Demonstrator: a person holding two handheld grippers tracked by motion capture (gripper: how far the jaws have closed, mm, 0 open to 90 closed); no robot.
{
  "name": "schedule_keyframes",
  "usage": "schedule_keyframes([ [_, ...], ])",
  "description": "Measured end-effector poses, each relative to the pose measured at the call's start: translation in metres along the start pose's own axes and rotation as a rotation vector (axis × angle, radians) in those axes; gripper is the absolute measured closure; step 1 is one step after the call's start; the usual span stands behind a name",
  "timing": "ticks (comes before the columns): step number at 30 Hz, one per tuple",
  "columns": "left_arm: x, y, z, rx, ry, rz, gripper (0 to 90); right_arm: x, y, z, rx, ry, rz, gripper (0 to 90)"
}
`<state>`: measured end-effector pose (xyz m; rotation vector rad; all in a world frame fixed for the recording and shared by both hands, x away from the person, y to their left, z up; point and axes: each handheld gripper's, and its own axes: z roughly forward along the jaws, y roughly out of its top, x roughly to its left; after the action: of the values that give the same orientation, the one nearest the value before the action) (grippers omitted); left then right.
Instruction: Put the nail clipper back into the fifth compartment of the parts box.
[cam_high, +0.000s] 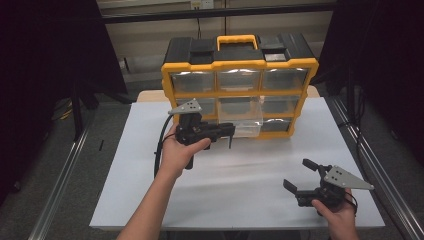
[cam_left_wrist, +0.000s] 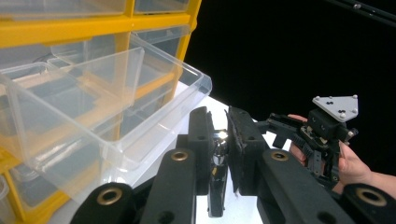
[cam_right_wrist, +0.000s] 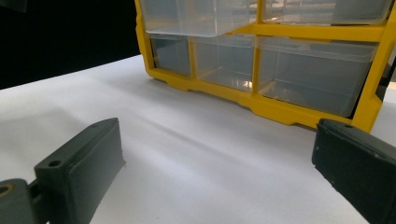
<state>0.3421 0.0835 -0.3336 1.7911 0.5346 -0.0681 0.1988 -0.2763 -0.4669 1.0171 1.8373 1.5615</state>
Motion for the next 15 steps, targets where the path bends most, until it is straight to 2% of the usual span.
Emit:
schedule_keyframes([
  [10,0.001,0.009,0.001,0.003,0.002,0.011,80.7,0.0,0.0,0.0,0.0,0.001,0.001,1.4],
  [15,0.002,0.013,0.0,-0.002,0.004,0.001,80.8,0.0,0.0,0.001,-0.002,0.002,0.001,1.4],
])
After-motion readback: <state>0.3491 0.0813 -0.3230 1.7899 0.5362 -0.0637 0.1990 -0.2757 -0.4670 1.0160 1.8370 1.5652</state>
